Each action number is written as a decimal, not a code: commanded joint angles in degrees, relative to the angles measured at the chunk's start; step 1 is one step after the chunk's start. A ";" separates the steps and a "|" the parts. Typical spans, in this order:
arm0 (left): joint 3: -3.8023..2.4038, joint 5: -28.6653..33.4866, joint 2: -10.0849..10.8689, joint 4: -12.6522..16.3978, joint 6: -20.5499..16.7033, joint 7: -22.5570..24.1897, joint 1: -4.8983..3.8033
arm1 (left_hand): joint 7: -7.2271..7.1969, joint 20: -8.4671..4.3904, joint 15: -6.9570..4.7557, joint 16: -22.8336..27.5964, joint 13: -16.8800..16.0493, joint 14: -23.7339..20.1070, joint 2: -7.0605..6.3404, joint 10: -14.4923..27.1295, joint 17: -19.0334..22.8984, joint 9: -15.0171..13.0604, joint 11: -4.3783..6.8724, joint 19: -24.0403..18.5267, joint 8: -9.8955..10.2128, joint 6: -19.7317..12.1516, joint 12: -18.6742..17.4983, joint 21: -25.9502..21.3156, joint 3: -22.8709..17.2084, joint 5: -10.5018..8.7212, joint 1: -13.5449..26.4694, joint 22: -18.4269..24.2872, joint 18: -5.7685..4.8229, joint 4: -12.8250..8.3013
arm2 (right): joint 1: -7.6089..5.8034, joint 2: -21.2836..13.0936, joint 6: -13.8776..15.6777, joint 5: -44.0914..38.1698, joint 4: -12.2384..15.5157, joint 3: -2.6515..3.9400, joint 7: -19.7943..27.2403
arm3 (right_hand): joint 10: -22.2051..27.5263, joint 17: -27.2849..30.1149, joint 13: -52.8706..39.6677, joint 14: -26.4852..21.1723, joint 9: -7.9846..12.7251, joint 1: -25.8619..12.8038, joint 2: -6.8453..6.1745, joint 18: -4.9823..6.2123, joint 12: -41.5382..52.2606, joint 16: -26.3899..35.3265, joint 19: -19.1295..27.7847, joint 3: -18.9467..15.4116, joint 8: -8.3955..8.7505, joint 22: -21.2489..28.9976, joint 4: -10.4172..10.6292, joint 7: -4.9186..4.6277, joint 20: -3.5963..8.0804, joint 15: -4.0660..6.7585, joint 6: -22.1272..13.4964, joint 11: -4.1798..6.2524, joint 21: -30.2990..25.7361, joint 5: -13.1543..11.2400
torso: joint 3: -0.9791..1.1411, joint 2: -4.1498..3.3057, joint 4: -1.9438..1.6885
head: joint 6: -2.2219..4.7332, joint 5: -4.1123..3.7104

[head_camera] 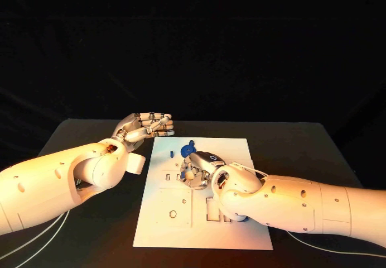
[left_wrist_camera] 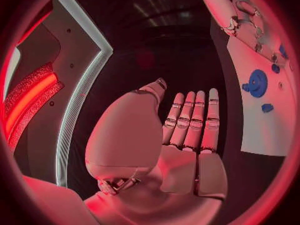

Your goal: Assemble the parts on the task board

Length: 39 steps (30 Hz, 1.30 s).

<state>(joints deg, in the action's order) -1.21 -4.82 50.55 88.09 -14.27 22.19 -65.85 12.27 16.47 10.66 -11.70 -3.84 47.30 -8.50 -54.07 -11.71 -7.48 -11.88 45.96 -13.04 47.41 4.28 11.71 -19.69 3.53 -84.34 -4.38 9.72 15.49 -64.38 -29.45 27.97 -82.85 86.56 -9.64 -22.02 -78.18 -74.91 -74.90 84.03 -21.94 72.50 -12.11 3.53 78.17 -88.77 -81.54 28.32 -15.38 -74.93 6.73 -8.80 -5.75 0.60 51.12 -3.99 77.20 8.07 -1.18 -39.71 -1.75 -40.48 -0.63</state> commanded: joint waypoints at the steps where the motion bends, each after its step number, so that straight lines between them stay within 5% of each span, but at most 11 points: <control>1: -0.03 -0.33 -0.04 0.10 1.04 0.22 -0.05 | 2.55 -0.02 -0.21 -0.27 -0.05 0.10 -0.10 -0.01 -0.08 0.09 -0.29 -0.16 0.14 -0.27 -0.27 -0.04 0.38 -0.18 -0.30 0.03 0.48 0.08 | 0.05 0.10 -1.24 0.14 0.18 -0.01 0.85 | 0.42 -9.57 0.21 4.78 0.17 0.20 -0.68 0.14 -0.34 0.21 0.28 -0.16 0.34 -2.96 0.13 -0.11 -0.02 -0.46 -0.52 -0.06 -0.29 -0.26 | -0.02 -0.02 -0.03 | 0.02 0.03; 15: -0.02 -0.70 -0.04 -0.14 1.03 -0.21 -0.05 | 2.55 -0.02 -0.21 -0.27 -0.05 0.09 -0.11 -0.01 -0.09 0.09 -0.29 -0.18 0.14 -0.27 -0.27 -0.05 0.39 -0.18 -0.29 0.03 0.47 0.09 | 0.05 -0.21 1.11 0.27 0.73 -0.01 1.80 | 2.00 -8.99 2.17 4.62 1.10 -0.41 -2.06 0.41 -1.93 0.44 0.86 -2.53 1.38 -2.11 0.84 -0.54 -0.51 -0.90 -2.09 -0.51 -1.51 0.69 | 0.01 -0.05 -0.07 | 0.07 0.08; 20: -0.01 -3.24 -0.05 -0.66 1.08 -2.18 -0.05 | 2.43 -0.10 -0.40 -1.02 -0.01 0.78 -0.43 0.50 -0.48 0.20 -0.25 0.41 0.30 -0.67 -0.42 0.38 1.26 -0.20 0.43 -0.11 0.63 0.62 | -0.04 -1.28 4.59 1.14 1.71 0.03 4.03 | 3.23 -8.60 3.80 4.53 3.26 2.90 -0.09 0.53 -2.85 0.61 1.01 -14.65 3.52 -1.70 3.95 -1.63 -1.19 -1.69 -5.99 -1.48 -2.44 1.43 | 0.09 0.05 -0.04 | -0.02 0.24; 21: -0.01 -4.00 -0.06 -0.80 1.13 -2.77 -0.05 | 2.35 -0.20 -0.63 -1.83 -0.11 1.56 -0.49 0.23 -0.86 0.21 -0.12 1.02 0.26 -0.69 -0.22 0.80 1.87 -0.19 0.70 -0.26 0.72 0.79 | -0.11 -1.56 5.25 1.54 1.96 0.06 4.76 | 4.09 -8.43 4.99 4.48 4.04 6.15 1.81 0.63 -3.58 0.68 1.08 -21.55 4.26 -1.56 6.52 -1.91 -1.50 -2.48 -6.96 -2.18 -2.77 2.22 | 0.10 0.08 0.00 | -0.02 0.34; 22: -0.01 -4.98 -0.07 -1.01 1.32 -3.68 -0.05 | 2.12 -0.42 -1.01 -3.03 -0.30 2.60 -0.48 -0.55 -1.42 0.22 0.18 1.92 0.24 -0.77 0.28 1.43 2.75 -0.19 1.26 -0.49 0.80 0.93 | -0.26 -1.94 6.02 2.30 2.28 0.10 5.99 | 4.60 -8.34 5.78 4.46 4.74 8.64 1.73 0.62 -3.94 0.71 1.18 -24.91 5.15 -1.42 9.37 -2.46 -1.91 -2.39 -8.14 -2.33 -3.07 2.98 | 0.12 0.11 0.03 | -0.01 0.40; 25: -0.01 -8.67 -0.16 -1.88 1.81 -6.63 -0.05 | 1.64 -1.40 -2.13 -7.38 -0.88 5.55 -0.09 -2.21 -3.52 0.27 0.94 4.83 0.34 -1.50 2.51 3.42 5.07 -0.17 3.18 -1.24 0.88 1.00 | -1.21 -3.52 7.95 6.55 3.46 0.26 11.47 | 5.57 -7.55 7.02 4.25 5.60 10.21 1.07 0.88 -4.62 0.97 1.73 -27.30 5.87 -0.70 10.17 -2.82 -2.04 -2.60 -9.48 -2.54 -4.07 3.24 | 0.16 0.21 0.10 | -0.04 0.46; 30: -0.02 -13.83 -0.29 -2.83 2.38 -10.79 -0.08 | -0.06 -4.91 -5.40 -22.80 -4.24 12.30 0.23 -6.12 -12.06 -1.00 3.34 12.59 -3.01 -0.26 10.39 10.12 6.38 -0.09 3.53 -4.42 0.80 1.07 | -3.00 -6.65 8.35 12.18 5.52 0.40 18.96 | 6.74 -5.55 8.19 3.69 6.15 11.50 1.98 1.41 -5.38 1.71 3.12 -27.26 6.36 1.08 10.12 -3.05 -2.21 -2.78 -10.49 -2.75 -6.37 3.26 | 0.31 0.44 0.27 | -0.22 0.60; 32: -0.03 -16.75 -0.37 -3.19 3.21 -13.88 -0.10 | -1.04 -8.09 -7.75 -38.51 -8.77 19.56 0.42 -7.52 -20.98 -2.11 5.16 20.05 -5.72 -0.26 18.04 18.81 6.45 0.12 4.12 -9.10 0.18 1.05 | -4.00 -8.72 8.13 14.97 6.78 0.45 21.28 | 7.10 -5.23 8.53 3.59 6.16 12.02 2.34 1.51 -5.58 1.85 3.39 -27.01 6.30 1.43 10.05 -3.05 -2.24 -2.78 -10.28 -2.76 -6.85 3.18 | 0.43 0.57 0.43 | -0.33 0.74; 34: -0.03 -19.59 -0.49 -3.40 4.13 -16.91 -0.17 | -1.44 -8.73 -7.76 -45.42 -13.11 17.70 0.27 -4.64 -25.58 -3.09 5.32 19.34 -8.14 -1.23 24.39 23.62 6.26 0.04 4.59 -12.26 0.22 1.05 | -4.84 -10.54 7.74 17.39 7.80 0.48 22.37 | 7.29 -5.05 8.68 3.53 6.11 12.67 2.83 1.55 -5.61 1.96 3.49 -26.61 6.16 1.57 9.97 -3.01 -2.24 -2.76 -9.80 -2.73 -7.09 3.07 | 0.54 0.68 0.52 | -0.34 0.88; 35: -0.04 -21.59 -0.61 -3.55 5.02 -18.91 -0.22 | -2.52 -9.90 -9.12 -59.45 -17.26 28.50 0.62 -6.19 -42.84 -4.27 6.44 22.52 -10.76 -0.22 31.29 29.43 6.26 0.16 6.07 -15.57 0.89 1.33 | -5.34 -11.68 7.55 19.00 8.38 0.49 22.82 | 7.40 -5.06 8.79 3.54 6.08 12.90 3.00 1.56 -5.66 1.97 3.52 -26.41 6.10 1.61 9.95 -3.00 -2.24 -2.75 -9.59 -2.71 -7.17 3.04 | 0.56 0.72 0.54 | -0.39 0.96; 39: -0.04 -29.37 -1.47 -4.34 8.22 -26.48 -0.81 | -3.58 -10.75 -10.38 -70.26 -26.41 35.75 1.74 -4.63 -59.69 -7.60 7.75 22.87 -17.26 0.13 46.07 44.17 5.45 -0.02 10.61 -29.39 -0.30 1.24 | -7.17 -15.68 6.98 24.83 9.85 0.55 23.67 | 7.48 -5.01 8.87 3.52 5.98 13.20 3.43 1.57 -5.62 2.02 3.52 -26.03 5.92 1.65 9.92 -2.94 -2.21 -2.71 -9.00 -2.66 -7.27 2.96 | 0.78 1.08 0.79 | -0.45 1.36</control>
<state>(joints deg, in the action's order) -1.20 -24.58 49.40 83.86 -10.77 4.74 -66.38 8.86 5.53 0.32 -80.83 -29.83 82.14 -6.92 -58.07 -69.51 -14.95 -4.38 68.21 -29.93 47.12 49.52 54.68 -14.04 3.31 -74.19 -32.38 9.69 16.73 -71.32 -44.72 34.82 -65.60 96.01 -9.13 -2.75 -71.14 -74.94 -66.05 84.02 -15.91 85.23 -8.75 4.43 72.71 -86.99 -78.25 2.01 -9.18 -73.25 16.59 -11.00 -8.00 -1.84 41.62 -6.56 70.00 11.10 -0.59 -38.94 -1.16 -40.93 0.49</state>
